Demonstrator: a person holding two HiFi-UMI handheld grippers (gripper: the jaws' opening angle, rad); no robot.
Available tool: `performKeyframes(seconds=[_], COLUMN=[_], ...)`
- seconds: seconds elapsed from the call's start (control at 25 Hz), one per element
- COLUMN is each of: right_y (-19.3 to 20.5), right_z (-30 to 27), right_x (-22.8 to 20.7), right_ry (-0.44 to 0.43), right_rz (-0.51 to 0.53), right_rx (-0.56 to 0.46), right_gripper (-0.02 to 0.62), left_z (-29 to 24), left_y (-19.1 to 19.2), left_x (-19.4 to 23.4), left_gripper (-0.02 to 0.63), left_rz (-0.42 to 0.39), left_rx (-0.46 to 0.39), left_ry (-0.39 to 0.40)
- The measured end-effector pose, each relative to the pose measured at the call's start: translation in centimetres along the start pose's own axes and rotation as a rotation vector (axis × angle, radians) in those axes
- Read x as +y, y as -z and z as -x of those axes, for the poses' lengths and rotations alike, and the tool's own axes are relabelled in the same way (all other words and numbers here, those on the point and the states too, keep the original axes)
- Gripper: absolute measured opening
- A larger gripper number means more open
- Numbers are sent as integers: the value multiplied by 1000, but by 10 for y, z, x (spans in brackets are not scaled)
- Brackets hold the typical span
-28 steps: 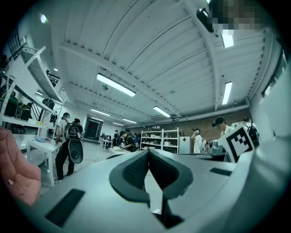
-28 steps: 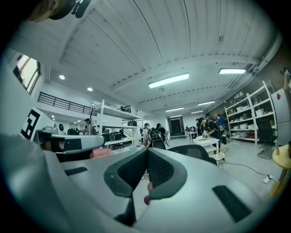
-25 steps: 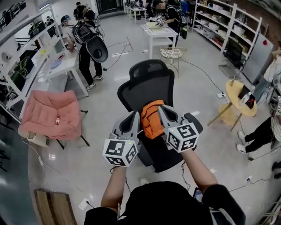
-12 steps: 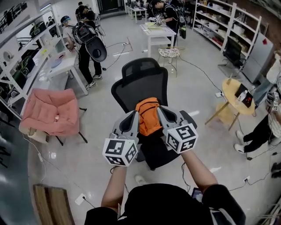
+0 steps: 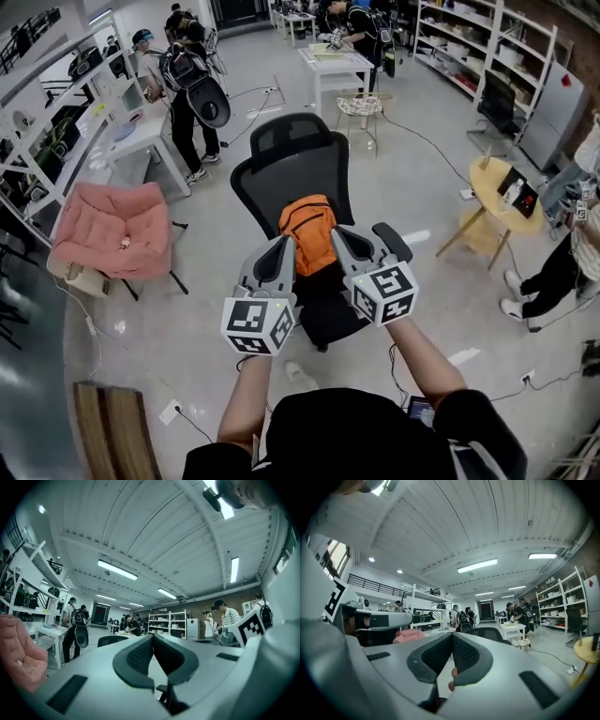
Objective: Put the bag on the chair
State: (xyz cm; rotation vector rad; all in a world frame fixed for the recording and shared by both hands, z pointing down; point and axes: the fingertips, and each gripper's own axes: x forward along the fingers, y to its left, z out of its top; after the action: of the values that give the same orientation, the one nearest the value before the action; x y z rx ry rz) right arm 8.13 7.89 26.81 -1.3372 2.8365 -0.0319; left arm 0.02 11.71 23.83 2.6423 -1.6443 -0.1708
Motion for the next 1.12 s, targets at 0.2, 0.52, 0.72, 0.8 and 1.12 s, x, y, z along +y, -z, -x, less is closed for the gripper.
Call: performKeyframes(seconds=[0.2, 0.52, 0.72, 0.8, 1.12], right_y=[3, 0, -3, -2, 1], right_z=[29, 60, 73, 77, 85], right_x=[3, 8, 4, 4, 5], right_ry=[-23, -27, -19, -14, -10], right_rz=[-10, -11, -15, -14, -25], right_rx=[4, -20, -33, -35, -31], right_gripper=[2, 2, 2, 2, 2], left_z=[16, 34, 38, 42, 46], left_y=[4, 7, 7, 8, 14], left_x=[-24, -51, -58, -59, -65], left_gripper=[12, 12, 12, 12, 12], left_rz=[13, -5, -7, -6, 4], left_rx=[8, 6, -2, -2, 9], left_ry=[-15, -24, -37, -40, -49])
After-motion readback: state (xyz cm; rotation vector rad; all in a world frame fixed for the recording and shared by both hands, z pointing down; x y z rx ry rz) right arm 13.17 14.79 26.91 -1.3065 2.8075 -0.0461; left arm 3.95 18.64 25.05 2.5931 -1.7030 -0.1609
